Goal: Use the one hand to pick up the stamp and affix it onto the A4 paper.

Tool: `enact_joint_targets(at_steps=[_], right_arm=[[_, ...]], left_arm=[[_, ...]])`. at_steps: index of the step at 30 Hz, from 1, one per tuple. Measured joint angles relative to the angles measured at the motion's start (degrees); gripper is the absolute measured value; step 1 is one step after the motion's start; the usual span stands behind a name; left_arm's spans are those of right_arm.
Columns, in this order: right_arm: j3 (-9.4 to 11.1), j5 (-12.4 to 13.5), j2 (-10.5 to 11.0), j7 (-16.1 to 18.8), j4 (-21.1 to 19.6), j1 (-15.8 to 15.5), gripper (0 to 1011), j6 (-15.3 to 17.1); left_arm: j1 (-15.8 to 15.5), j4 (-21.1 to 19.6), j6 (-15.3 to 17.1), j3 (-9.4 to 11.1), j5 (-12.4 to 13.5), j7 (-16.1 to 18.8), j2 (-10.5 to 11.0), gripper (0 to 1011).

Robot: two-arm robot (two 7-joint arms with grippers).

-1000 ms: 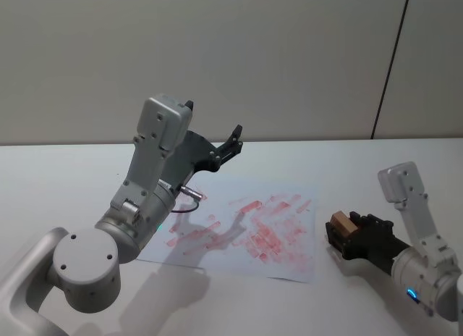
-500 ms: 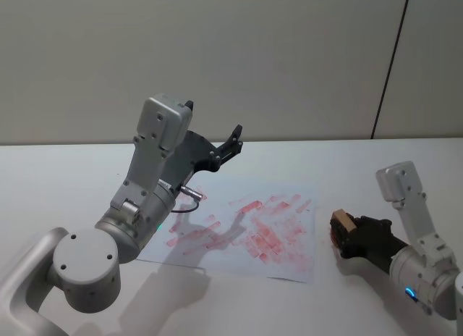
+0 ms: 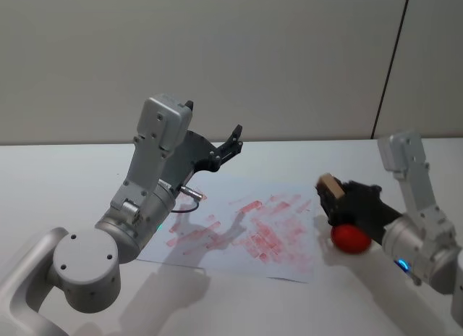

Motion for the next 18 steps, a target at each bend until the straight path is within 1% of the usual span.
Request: enact_joint_targets(at_steps=[4, 7, 13, 18], right_arm=[[-0.3, 0.0, -0.6, 1.6, -0.5, 1.0, 219, 0.2], [-0.7, -0.5, -1.0, 3.0, -0.5, 1.7, 219, 0.9], [-1.8, -2.5, -2.0, 5.3, 1.0, 2.9, 219, 2.9], [-3.0, -5.1, -2.8, 6.9, 3.7, 3.9, 219, 4.6]], left_arm=[[0.0, 0.0, 0.0, 0.0, 0.0, 0.0, 0.0, 1002], [0.0, 0.0, 0.0, 0.0, 0.0, 0.0, 0.0, 1001], [0.0, 0.0, 0.0, 0.0, 0.0, 0.0, 0.0, 1002], [0.0, 0.0, 0.0, 0.0, 0.0, 0.0, 0.0, 1002]])
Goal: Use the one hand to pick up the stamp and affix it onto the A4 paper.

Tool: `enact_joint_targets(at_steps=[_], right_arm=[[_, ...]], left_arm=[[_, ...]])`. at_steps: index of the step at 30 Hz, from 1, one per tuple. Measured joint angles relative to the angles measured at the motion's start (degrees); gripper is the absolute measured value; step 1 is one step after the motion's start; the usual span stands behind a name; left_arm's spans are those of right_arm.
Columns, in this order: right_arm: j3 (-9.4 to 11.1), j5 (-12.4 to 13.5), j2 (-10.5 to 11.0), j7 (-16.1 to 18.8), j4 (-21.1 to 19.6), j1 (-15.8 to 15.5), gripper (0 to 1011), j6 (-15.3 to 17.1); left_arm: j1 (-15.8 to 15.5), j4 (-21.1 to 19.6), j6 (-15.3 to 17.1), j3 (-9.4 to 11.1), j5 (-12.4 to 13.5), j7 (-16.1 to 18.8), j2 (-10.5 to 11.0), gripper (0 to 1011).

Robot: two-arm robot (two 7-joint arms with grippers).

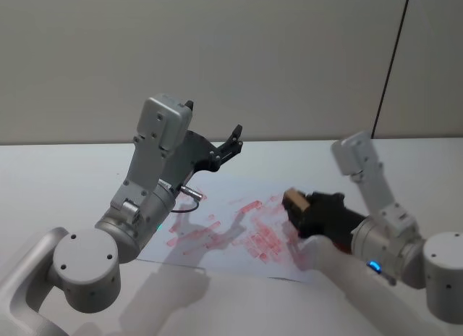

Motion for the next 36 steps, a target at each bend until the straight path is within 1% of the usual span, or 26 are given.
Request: enact_joint_targets(at_steps=[5, 7, 8, 9, 14, 20, 25, 30, 36], right_arm=[[-1.2, -2.1, -1.1, 0.8, 3.3, 0.9, 219, 1.1], [-1.9, -3.1, -1.8, 0.9, 5.3, 1.4, 219, 1.3], [-1.9, -3.1, -1.8, 0.9, 5.3, 1.4, 220, 1.3], [-2.3, -3.4, -2.2, 0.9, 6.3, 1.7, 219, 1.4], [-3.0, -4.2, -3.3, 0.7, 8.7, 2.5, 219, 1.3], [-3.6, -4.3, -4.0, -0.1, 10.4, 2.9, 219, 0.6], [-3.8, -4.3, -4.2, -0.9, 10.8, 2.9, 219, 0.1], [-3.7, -3.6, -4.2, -1.7, 10.6, 2.5, 219, -0.3], [-3.1, -1.7, -3.3, -2.9, 7.9, 1.5, 219, -0.4]], left_arm=[[0.0, 0.0, 0.0, 0.0, 0.0, 0.0, 0.0, 1001], [0.0, 0.0, 0.0, 0.0, 0.0, 0.0, 0.0, 1001], [0.0, 0.0, 0.0, 0.0, 0.0, 0.0, 0.0, 1001], [0.0, 0.0, 0.0, 0.0, 0.0, 0.0, 0.0, 1001], [0.0, 0.0, 0.0, 0.0, 0.0, 0.0, 0.0, 1001], [0.0, 0.0, 0.0, 0.0, 0.0, 0.0, 0.0, 1002], [0.0, 0.0, 0.0, 0.0, 0.0, 0.0, 0.0, 1001], [0.0, 0.0, 0.0, 0.0, 0.0, 0.0, 0.0, 1001], [0.0, 0.0, 0.0, 0.0, 0.0, 0.0, 0.0, 1001]])
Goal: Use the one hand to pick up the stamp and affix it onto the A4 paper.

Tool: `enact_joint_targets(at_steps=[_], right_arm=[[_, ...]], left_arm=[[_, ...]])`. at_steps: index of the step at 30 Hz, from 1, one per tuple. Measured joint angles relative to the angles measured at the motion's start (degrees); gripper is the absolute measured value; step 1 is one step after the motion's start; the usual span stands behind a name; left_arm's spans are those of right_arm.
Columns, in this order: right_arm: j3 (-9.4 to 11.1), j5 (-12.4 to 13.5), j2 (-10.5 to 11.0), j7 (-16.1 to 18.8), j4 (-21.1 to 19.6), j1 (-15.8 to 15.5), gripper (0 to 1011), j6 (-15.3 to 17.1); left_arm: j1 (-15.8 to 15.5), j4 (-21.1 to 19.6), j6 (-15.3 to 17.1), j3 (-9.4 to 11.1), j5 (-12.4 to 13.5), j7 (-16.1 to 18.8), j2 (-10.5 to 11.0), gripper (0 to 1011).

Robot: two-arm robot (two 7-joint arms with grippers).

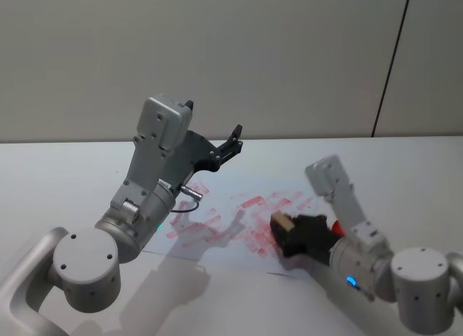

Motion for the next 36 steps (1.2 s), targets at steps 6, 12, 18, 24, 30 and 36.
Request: enact_joint_targets(at_steps=[6, 12, 18, 24, 30, 36], right_arm=[[1.8, 3.5, 1.7, -1.1, -6.3, -1.2, 219, 0.3], [3.4, 6.2, 3.6, -2.0, -10.6, -2.6, 219, 1.0], [4.7, 8.0, 5.5, -2.7, -13.7, -4.1, 219, 1.9], [5.8, 8.9, 7.3, -3.5, -15.4, -5.5, 219, 2.6], [6.5, 9.0, 8.5, -4.1, -15.5, -6.2, 219, 2.8], [6.8, 8.2, 9.1, -4.4, -14.0, -6.3, 219, 2.6]], left_arm=[[0.0, 0.0, 0.0, 0.0, 0.0, 0.0, 0.0, 1001], [0.0, 0.0, 0.0, 0.0, 0.0, 0.0, 0.0, 1001], [0.0, 0.0, 0.0, 0.0, 0.0, 0.0, 0.0, 1001], [0.0, 0.0, 0.0, 0.0, 0.0, 0.0, 0.0, 1001], [0.0, 0.0, 0.0, 0.0, 0.0, 0.0, 0.0, 1001], [0.0, 0.0, 0.0, 0.0, 0.0, 0.0, 0.0, 1001]])
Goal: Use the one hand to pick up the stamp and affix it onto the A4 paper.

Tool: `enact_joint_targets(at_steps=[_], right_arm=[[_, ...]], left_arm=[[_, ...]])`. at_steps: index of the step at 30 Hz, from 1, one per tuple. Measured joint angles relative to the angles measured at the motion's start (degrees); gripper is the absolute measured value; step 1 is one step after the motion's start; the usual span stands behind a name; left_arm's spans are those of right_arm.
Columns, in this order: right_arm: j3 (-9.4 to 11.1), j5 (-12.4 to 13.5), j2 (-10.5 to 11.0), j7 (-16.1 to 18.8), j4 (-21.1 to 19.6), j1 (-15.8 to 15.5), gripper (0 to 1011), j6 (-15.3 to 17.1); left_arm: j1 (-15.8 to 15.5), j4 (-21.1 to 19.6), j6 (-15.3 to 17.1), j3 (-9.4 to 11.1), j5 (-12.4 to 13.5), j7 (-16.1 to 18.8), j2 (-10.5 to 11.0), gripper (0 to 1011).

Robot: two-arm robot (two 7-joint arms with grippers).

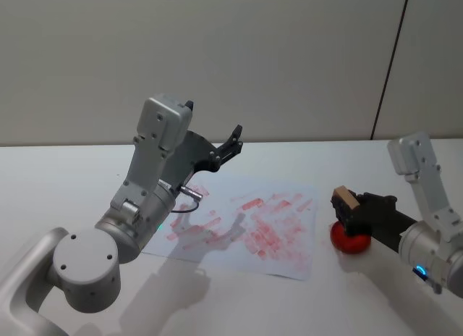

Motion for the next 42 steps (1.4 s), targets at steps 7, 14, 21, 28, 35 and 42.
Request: enact_joint_targets(at_steps=[7, 14, 21, 28, 35, 42], right_arm=[[-0.1, -1.6, 0.0, 0.0, 2.7, 0.5, 219, -0.3], [-0.4, -2.7, -0.3, 0.2, 4.3, 0.8, 219, -0.4], [-0.7, -3.5, -0.5, 0.4, 5.6, 1.0, 219, -0.5], [-0.8, -4.0, -0.6, 0.4, 6.0, 1.1, 235, -0.5], [-0.9, -4.3, -0.7, 0.3, 6.3, 1.1, 437, -0.5], [-1.0, -4.4, -0.7, 0.3, 6.5, 1.1, 663, -0.5]], left_arm=[[0.0, 0.0, 0.0, 0.0, 0.0, 0.0, 0.0, 1002], [0.0, 0.0, 0.0, 0.0, 0.0, 0.0, 0.0, 1001], [0.0, 0.0, 0.0, 0.0, 0.0, 0.0, 0.0, 1001], [0.0, 0.0, 0.0, 0.0, 0.0, 0.0, 0.0, 1002], [0.0, 0.0, 0.0, 0.0, 0.0, 0.0, 0.0, 1001], [0.0, 0.0, 0.0, 0.0, 0.0, 0.0, 0.0, 1001]])
